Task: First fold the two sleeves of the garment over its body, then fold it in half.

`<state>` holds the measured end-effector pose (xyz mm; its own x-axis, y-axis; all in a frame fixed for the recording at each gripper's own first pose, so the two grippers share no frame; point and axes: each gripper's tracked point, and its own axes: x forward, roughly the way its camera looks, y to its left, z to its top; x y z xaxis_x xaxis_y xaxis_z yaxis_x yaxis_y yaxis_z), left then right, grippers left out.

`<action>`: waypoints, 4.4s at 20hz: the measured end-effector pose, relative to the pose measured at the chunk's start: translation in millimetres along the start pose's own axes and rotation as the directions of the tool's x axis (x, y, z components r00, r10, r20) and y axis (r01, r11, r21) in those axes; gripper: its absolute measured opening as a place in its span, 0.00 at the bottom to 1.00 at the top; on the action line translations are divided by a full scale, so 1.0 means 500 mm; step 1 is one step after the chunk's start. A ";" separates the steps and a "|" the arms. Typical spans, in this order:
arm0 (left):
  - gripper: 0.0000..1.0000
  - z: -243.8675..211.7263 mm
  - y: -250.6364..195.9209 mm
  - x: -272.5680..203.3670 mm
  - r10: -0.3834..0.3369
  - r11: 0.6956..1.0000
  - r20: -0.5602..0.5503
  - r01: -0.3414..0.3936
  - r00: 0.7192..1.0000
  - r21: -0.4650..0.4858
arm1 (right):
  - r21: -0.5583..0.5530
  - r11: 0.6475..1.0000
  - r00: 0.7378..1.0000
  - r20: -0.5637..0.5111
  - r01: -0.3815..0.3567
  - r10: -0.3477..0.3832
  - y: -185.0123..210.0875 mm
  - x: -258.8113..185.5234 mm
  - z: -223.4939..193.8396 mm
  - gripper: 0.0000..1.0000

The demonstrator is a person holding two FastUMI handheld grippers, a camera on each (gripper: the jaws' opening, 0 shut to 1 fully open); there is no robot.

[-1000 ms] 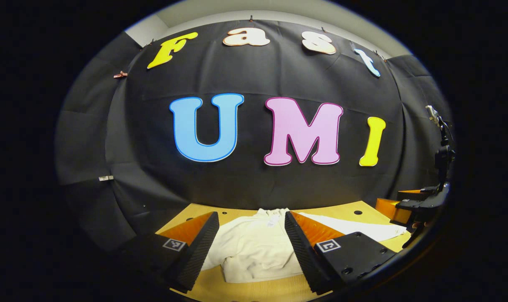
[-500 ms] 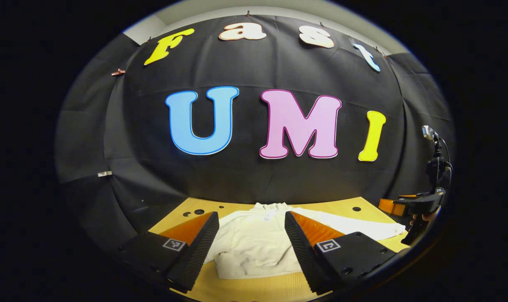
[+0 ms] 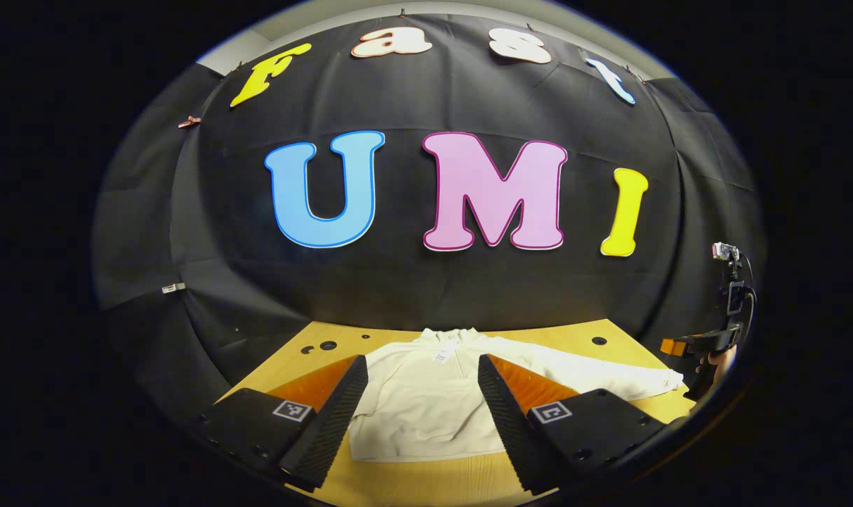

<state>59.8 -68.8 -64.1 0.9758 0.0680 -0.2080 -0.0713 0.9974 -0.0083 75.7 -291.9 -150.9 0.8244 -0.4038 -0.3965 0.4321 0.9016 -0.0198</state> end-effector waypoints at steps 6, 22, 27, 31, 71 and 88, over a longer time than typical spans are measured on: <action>0.97 -0.038 -0.020 0.008 0.041 0.999 -0.048 -0.041 0.998 0.017 | 0.027 0.996 0.986 -0.148 0.085 -0.080 -0.132 0.099 -0.089 0.97; 0.99 -0.097 -0.124 -0.008 -0.012 0.993 -0.144 0.029 0.990 0.117 | 0.067 0.984 0.912 -0.389 0.168 -0.129 -0.200 0.252 -0.288 0.97; 0.99 -0.096 -0.136 -0.008 -0.022 0.992 -0.146 0.040 0.989 0.119 | 0.064 0.985 0.918 -0.377 0.157 -0.122 -0.186 0.253 -0.291 0.93; 0.99 -0.095 -0.136 -0.014 -0.032 0.993 -0.148 0.048 0.988 0.108 | -0.001 0.996 0.929 -0.359 0.093 -0.087 -0.137 0.256 -0.289 0.40; 0.98 -0.160 0.233 -0.053 0.239 0.944 -0.163 -0.268 0.957 -0.191 | -0.304 0.790 0.846 -0.159 -0.533 0.509 0.848 0.108 0.114 0.05; 0.98 -0.282 0.467 -0.052 0.338 0.899 -0.220 -0.383 0.915 -0.213 | -0.344 0.618 0.708 -0.330 -0.707 0.625 1.370 0.015 -0.216 0.05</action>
<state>-11.4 158.9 -198.3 0.8232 0.3940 -0.4086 -0.4818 0.8656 -0.1360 338.4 339.7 -266.4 0.7326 0.3287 -0.5960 -0.4413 0.8961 -0.0482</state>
